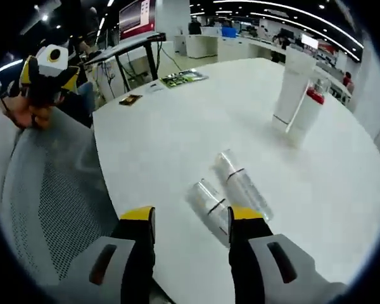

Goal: Arrange the skincare products in the storage area until every visible bottle or jar stands upright without overlapping.

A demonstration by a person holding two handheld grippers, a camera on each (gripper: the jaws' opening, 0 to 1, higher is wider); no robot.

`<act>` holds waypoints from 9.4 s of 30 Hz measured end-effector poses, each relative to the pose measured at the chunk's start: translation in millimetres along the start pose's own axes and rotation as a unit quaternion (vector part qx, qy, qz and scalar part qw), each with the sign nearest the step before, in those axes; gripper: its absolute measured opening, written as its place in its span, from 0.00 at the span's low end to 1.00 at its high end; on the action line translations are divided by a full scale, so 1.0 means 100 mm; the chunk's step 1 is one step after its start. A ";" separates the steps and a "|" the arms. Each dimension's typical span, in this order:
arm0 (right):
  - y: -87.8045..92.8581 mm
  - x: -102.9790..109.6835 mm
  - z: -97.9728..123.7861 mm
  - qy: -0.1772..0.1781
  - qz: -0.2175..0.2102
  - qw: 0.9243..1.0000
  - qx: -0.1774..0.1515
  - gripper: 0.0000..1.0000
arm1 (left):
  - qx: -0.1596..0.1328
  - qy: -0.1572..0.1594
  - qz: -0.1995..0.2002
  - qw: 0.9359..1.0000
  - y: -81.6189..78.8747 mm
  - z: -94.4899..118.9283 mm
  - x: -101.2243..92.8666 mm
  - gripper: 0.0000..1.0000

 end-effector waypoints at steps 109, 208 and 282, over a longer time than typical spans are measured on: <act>-1.18 1.32 0.40 -0.248 -0.243 0.873 -0.342 0.18 | 0.085 -0.020 -0.077 0.993 0.17 -0.05 -0.03 0.31; -1.30 1.60 0.23 -0.165 -0.156 0.927 -0.298 0.28 | 0.173 -0.211 -0.297 0.915 0.01 0.43 0.17 0.27; -1.06 1.59 -0.05 -0.163 -0.281 0.907 -0.268 0.19 | 0.254 -0.246 -0.417 0.837 0.19 0.35 0.25 0.29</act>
Point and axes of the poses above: the point that each gripper's makers call its tool centre point, and the gripper's own axes: z roughly backward along the fingers, x roughly to its left, y roughly out of its underside, the point moved 8 cm from there along z, roughly backward along the fingers, and after that the axes turned 6 degrees about -z, right-handed, at the moved point
